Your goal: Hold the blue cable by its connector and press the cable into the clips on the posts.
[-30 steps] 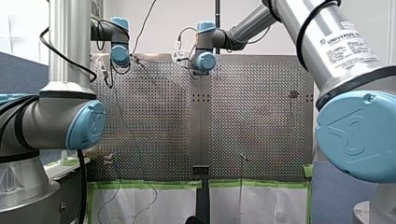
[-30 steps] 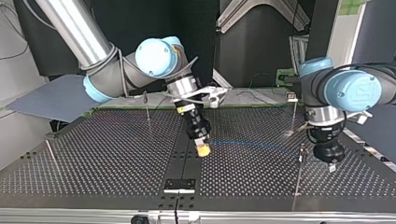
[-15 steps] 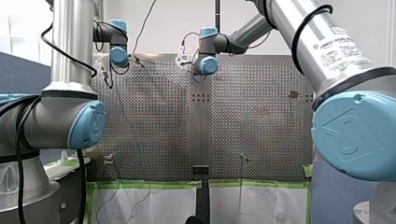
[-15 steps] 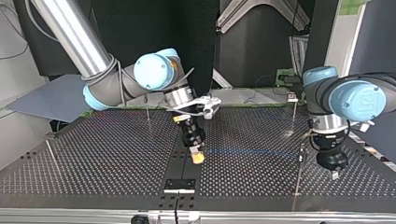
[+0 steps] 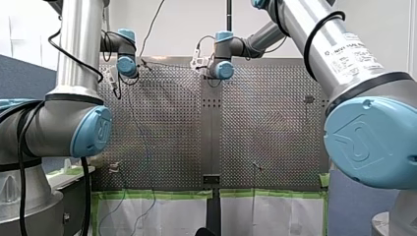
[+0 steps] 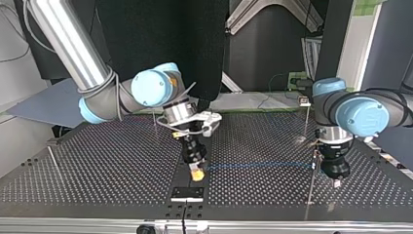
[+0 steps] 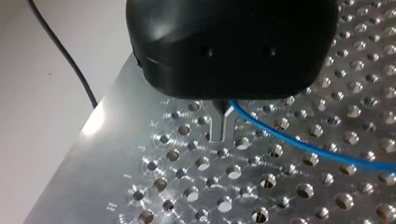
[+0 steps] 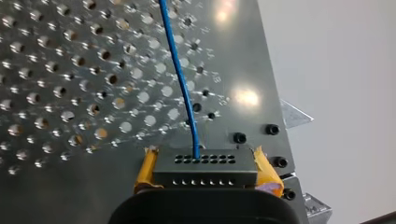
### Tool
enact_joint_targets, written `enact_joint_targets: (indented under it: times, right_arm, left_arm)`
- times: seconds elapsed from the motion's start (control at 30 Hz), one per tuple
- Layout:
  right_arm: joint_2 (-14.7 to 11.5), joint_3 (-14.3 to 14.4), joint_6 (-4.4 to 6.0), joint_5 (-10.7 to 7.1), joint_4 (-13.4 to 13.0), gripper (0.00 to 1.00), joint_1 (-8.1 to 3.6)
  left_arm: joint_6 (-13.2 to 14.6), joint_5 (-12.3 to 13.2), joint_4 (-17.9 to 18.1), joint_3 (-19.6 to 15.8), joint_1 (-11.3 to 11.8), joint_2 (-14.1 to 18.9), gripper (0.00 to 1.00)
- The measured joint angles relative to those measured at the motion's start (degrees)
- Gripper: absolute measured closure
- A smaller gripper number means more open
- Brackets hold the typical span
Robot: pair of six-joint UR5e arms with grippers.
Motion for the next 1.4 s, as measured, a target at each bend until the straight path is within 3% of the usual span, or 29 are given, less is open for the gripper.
enact_joint_targets:
  times: [0.2,0.23,0.3,0.37,0.4,0.47,0.5,0.57,0.6,0.67,0.7,0.73,1.17,1.4]
  right_arm:
    - [0.1,-0.2,0.08,-0.69,0.6,1.00,-0.34]
    - [0.1,-0.2,0.07,-0.85,0.8,1.00,-0.35]
    - [0.1,-0.2,0.05,-1.13,1.0,1.00,-0.35]
    - [0.1,-0.2,0.06,-1.44,1.2,1.00,-0.36]
    - [0.1,-0.2,0.07,-1.57,1.2,1.00,-0.36]
    - [0.1,-0.2,0.07,-1.75,1.3,1.00,-0.37]
    - [0.1,-0.2,0.06,-1.80,1.4,1.00,-0.37]
    - [0.1,-0.2,0.04,-1.86,1.5,1.00,-0.33]
    - [0.1,-0.2,0.04,-1.87,1.6,1.00,-0.31]
    - [0.1,-0.2,0.03,-1.89,1.7,1.00,-0.25]
    - [0.1,-0.2,0.03,-1.89,1.8,1.00,-0.22]
    - [0.1,-0.2,0.03,-1.89,1.8,1.00,-0.17]
    - [0.1,-0.2,-0.02,-1.90,2.6,1.00,0.08]
    - [0.1,-0.2,-0.06,-1.89,2.8,1.00,0.00]
  left_arm:
    - [-0.2,0.3,0.1,0.0,0.1,-0.1,1.00]
    - [-0.2,0.3,0.1,0.1,0.1,-0.1,0.89]
    - [-0.1,0.4,0.2,0.1,0.1,-0.1,0.85]
    - [-0.1,0.4,0.2,0.1,0.2,-0.1,0.60]
    - [-0.2,0.3,0.1,0.1,0.2,-0.1,0.60]
    - [-0.2,0.3,0.1,0.1,0.2,-0.1,0.45]
    - [-0.4,0.4,0.0,0.1,0.2,-0.1,0.45]
    - [-0.7,0.5,0.0,0.1,0.2,-0.1,0.31]
    - [-1.0,0.7,0.0,0.1,0.3,-0.1,0.31]
    - [-1.4,1.2,-0.1,0.1,0.4,-0.1,0.12]
    - [-1.5,1.4,-0.1,0.0,0.4,-0.1,0.12]
    - [-1.6,1.5,-0.2,0.0,0.5,-0.1,0.02]
    - [-3.4,0.8,-3.8,0.0,0.7,0.0,0.00]
    - [-4.3,0.6,-6.7,-0.2,0.7,1.8,0.00]
